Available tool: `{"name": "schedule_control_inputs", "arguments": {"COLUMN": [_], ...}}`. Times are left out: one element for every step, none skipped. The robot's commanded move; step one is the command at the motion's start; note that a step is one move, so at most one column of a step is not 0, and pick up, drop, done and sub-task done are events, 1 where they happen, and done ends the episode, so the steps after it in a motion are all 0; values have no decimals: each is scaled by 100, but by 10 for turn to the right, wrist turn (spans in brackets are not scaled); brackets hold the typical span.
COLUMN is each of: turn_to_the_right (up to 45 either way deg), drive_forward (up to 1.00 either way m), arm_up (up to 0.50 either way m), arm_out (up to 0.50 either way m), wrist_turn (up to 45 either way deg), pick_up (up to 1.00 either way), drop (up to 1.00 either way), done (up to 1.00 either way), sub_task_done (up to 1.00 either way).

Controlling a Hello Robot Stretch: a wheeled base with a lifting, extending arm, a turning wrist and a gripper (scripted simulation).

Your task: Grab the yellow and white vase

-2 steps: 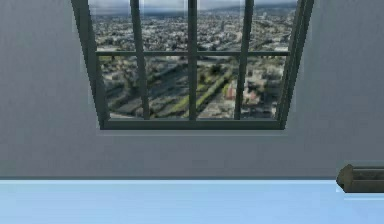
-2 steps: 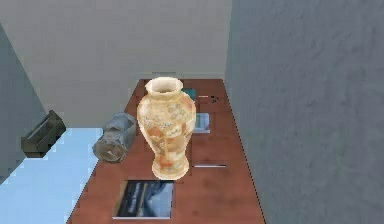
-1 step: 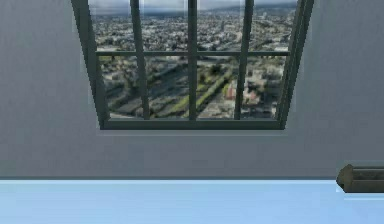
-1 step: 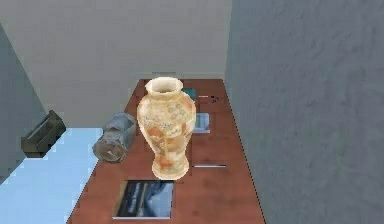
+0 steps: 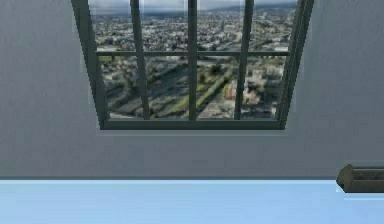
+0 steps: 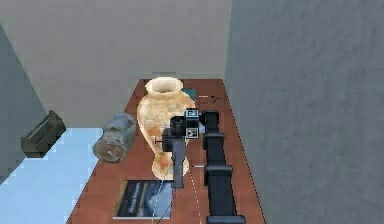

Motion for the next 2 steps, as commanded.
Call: {"name": "schedule_control_inputs", "arguments": {"turn_to_the_right": [0, 0], "drive_forward": [0, 0], "arm_up": [0, 0], "arm_out": [0, 0], "wrist_turn": [450, 450], "pick_up": [0, 0], "drop": [0, 0], "done": [0, 0], "sub_task_done": [0, 0]}}
